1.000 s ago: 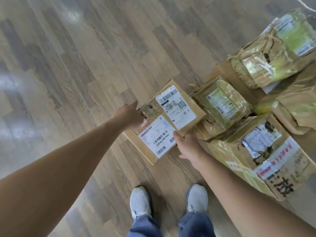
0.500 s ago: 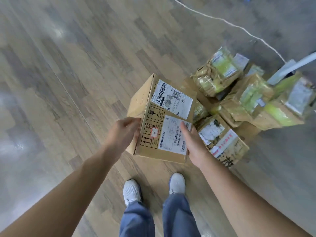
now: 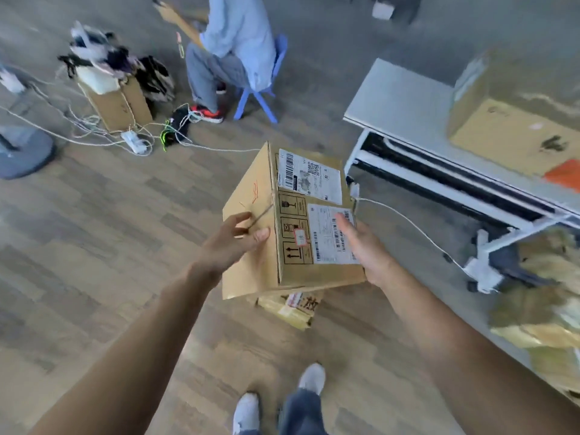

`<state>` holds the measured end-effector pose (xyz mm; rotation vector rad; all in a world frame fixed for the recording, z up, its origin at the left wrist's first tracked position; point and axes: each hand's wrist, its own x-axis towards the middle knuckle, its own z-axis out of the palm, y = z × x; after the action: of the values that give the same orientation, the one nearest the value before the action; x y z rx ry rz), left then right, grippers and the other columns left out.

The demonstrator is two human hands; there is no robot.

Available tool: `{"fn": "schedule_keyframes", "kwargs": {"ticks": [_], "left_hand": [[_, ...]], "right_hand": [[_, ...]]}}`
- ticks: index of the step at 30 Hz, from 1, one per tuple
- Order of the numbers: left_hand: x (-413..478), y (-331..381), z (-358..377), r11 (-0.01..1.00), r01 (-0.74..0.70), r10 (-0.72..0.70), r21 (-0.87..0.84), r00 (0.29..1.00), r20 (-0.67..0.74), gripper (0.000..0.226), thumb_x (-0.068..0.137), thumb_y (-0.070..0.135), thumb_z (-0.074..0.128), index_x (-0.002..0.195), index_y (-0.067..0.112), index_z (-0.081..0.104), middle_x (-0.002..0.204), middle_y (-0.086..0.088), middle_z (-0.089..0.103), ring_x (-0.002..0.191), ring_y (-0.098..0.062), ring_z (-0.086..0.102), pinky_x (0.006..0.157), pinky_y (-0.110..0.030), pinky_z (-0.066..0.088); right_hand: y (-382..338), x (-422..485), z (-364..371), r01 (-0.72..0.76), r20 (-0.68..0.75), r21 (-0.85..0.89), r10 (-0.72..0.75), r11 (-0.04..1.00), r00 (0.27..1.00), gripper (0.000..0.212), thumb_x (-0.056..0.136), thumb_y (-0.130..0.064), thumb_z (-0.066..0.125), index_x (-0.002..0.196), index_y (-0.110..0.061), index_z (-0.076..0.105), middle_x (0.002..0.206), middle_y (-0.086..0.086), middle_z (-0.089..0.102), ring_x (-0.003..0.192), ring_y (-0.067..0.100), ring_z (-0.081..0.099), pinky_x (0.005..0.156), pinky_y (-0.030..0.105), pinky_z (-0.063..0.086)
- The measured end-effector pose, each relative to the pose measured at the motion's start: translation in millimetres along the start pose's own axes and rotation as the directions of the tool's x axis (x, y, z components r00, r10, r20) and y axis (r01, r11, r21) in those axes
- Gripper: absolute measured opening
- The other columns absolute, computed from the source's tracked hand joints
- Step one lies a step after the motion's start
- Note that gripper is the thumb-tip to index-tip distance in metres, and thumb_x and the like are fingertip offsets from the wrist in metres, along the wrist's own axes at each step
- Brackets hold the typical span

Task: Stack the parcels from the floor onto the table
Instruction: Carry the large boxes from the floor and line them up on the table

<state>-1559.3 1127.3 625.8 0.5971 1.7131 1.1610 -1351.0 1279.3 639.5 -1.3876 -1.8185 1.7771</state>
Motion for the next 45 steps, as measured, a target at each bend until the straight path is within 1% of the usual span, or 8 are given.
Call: {"fn": "schedule_keyframes", "kwargs": {"ticks": [8,12,16,19,29,36,39,45], "left_hand": [[-6.3,106.1,130.8,0.972,-0.21,0.179,0.103,0.952,0.25,0.071,0.075,0.057,0.065,0.138,0.033,0.046,0.123,0.005,0.055,0.107,-0.009,0.053,0.075,-0.027,0.048],[-8.8,139.0,206.7,0.963,-0.241,0.201,0.123,0.941,0.271,0.055,0.077,0.066,0.061,0.126,0.043,0.055,0.121,0.014,0.058,0.112,-0.009,0.053,0.089,-0.033,0.047],[-4.7,163.1,273.7,0.943,-0.327,0.293,0.06,0.902,0.316,0.025,0.089,0.037,0.065,0.112,0.044,0.063,0.111,0.013,0.062,0.101,-0.009,0.06,0.078,-0.024,0.05],[-5.6,181.8,335.0,0.913,-0.398,0.361,0.082,0.887,0.289,0.031,0.084,0.033,0.072,0.112,0.039,0.061,0.109,0.009,0.06,0.092,-0.009,0.062,0.071,-0.021,0.051],[17.9,214.6,461.2,0.95,-0.157,0.149,0.271,0.988,0.049,0.032,0.091,0.034,0.06,0.116,0.013,0.061,0.091,-0.004,0.052,0.08,-0.023,0.047,0.056,-0.028,0.036],[47.9,227.5,509.4,0.993,-0.019,0.007,0.118,0.995,0.102,0.056,0.082,0.037,0.074,0.113,-0.006,0.057,0.081,-0.007,0.055,0.075,-0.033,0.063,0.06,-0.029,0.052],[67.5,238.5,538.5,1.0,0.017,-0.019,0.017,0.995,0.102,0.031,0.077,0.032,0.078,0.085,0.006,0.062,0.056,0.002,0.065,0.05,-0.011,0.062,0.044,-0.017,0.046],[112.9,257.4,606.8,1.0,-0.022,0.02,0.015,0.992,0.123,0.036,0.066,0.032,0.086,0.086,0.006,0.07,0.086,-0.009,0.072,0.078,-0.024,0.068,0.068,-0.035,0.055]], "right_hand": [[-14.3,-91.6,-140.2,0.003,-0.211,0.202,0.04,0.979,0.977,0.059,0.065,-0.074,0.066,0.114,-0.041,0.063,0.107,-0.009,0.073,0.097,0.013,0.071,0.074,0.031,0.057],[-3.9,-122.5,-210.6,0.029,-0.358,0.201,0.046,0.979,0.933,0.079,0.048,-0.085,0.064,0.114,-0.041,0.063,0.116,-0.01,0.069,0.109,0.017,0.063,0.099,0.042,0.047],[9.6,-148.5,-280.6,0.121,-0.43,0.233,-0.01,0.965,0.903,0.06,0.058,-0.077,0.063,0.105,-0.04,0.061,0.094,-0.02,0.072,0.086,-0.001,0.069,0.069,0.02,0.054],[24.0,-162.3,-344.2,0.173,-0.465,0.235,-0.045,0.957,0.884,0.07,0.064,-0.073,0.062,0.122,-0.035,0.058,0.11,-0.011,0.071,0.104,0.011,0.066,0.094,0.038,0.051],[57.4,-200.4,-513.8,0.297,-0.468,0.411,-0.08,0.862,0.88,0.064,0.07,-0.062,0.067,0.123,-0.029,0.059,0.108,0.0,0.074,0.098,0.018,0.071,0.069,0.03,0.059],[67.9,-194.1,-583.1,0.233,-0.464,0.412,-0.018,0.881,0.886,0.063,0.061,-0.074,0.065,0.114,-0.04,0.062,0.103,-0.005,0.075,0.094,0.017,0.072,0.077,0.037,0.058],[68.2,-180.5,-616.9,0.198,-0.518,0.342,0.009,0.919,0.855,0.058,0.074,-0.067,0.059,0.119,-0.031,0.06,0.1,-0.007,0.074,0.093,0.013,0.07,0.078,0.032,0.056],[63.6,-125.1,-693.7,0.028,-0.674,0.015,-0.011,0.999,0.739,0.039,0.104,-0.035,0.033,0.14,-0.028,0.046,0.122,-0.003,0.055,0.11,0.02,0.056,0.089,0.032,0.047]]}}
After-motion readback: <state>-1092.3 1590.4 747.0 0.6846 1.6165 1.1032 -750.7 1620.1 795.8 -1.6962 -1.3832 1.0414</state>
